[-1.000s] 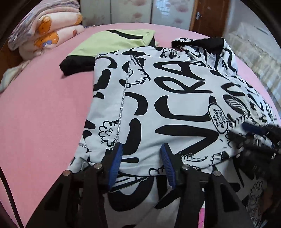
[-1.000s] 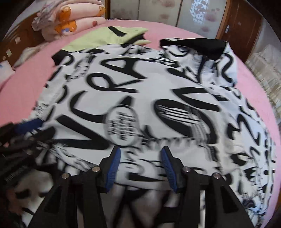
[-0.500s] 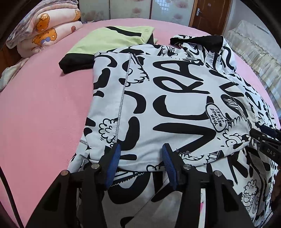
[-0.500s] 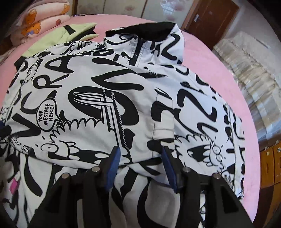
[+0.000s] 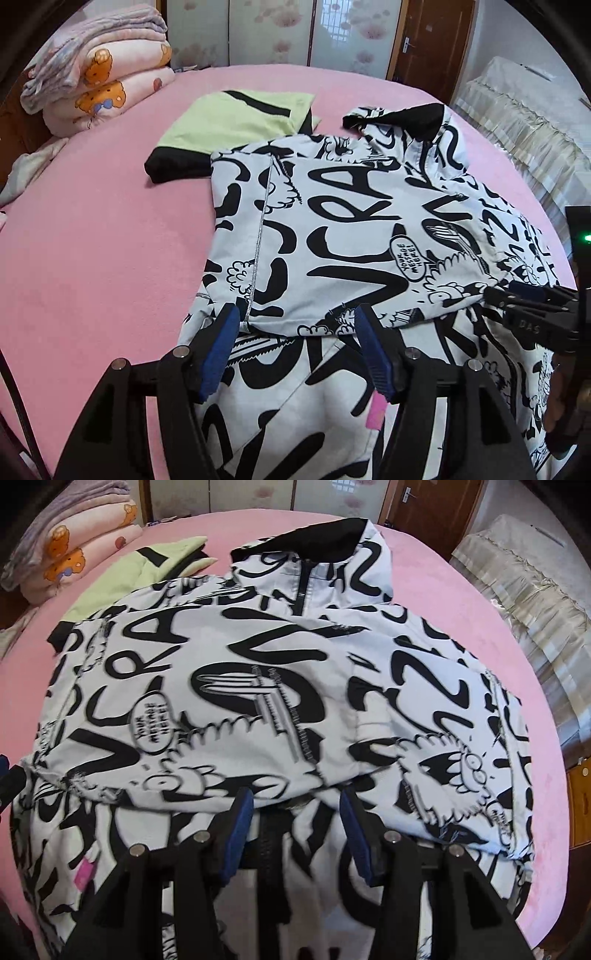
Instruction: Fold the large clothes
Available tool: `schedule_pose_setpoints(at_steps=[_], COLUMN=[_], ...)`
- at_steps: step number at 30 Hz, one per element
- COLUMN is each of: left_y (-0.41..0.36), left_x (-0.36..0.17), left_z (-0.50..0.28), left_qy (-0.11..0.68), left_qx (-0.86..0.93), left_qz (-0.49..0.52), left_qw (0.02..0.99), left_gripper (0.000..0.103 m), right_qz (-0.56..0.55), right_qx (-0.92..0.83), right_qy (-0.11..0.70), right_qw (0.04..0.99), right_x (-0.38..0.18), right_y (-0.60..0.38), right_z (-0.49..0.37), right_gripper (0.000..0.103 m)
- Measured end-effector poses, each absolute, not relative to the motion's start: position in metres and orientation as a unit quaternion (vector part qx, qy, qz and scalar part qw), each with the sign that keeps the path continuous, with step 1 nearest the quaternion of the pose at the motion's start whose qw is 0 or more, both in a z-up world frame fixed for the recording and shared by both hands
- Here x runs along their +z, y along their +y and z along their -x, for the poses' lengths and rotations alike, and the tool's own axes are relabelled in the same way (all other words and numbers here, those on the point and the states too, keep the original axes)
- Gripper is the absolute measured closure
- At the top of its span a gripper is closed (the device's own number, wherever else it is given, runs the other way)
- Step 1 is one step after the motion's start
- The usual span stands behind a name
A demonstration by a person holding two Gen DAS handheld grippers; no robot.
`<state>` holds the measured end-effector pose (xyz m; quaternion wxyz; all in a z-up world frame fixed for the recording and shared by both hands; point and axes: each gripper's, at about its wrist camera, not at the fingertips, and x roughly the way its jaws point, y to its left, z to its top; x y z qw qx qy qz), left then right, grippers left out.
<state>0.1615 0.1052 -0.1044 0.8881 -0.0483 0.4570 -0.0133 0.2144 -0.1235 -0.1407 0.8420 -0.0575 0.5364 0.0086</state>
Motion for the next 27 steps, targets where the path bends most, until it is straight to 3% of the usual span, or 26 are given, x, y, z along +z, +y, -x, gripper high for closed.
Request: schedule_pose_setpoints(at_steps=[11,20,27], left_y=[0.105,0.11,0.1], left_x=[-0.086,-0.086,-0.123], left_z=[-0.165,-0.254,-0.336], left_qy=[0.429,0.411,0.445], left_qx=[-0.022,-0.003,-0.006], left_qz=[0.026,-0.004,0.013], left_qw=[0.903,0.912,0.895], left_gripper=[0.036,0.034,0.034], right_qz=[0.054,0.032,0.018], right_qx=[0.05,0.078,0.104], right_qy=[0.505,0.48,0.464], right_qw=[0.86,0.873,0.879], right_x=[-0.125,-0.124,-0.134], right_y=[-0.099,-0.086,-0.073], right_z=[-0.214,-0.268,-0.33], right_gripper=[0.054,0.054,0.054])
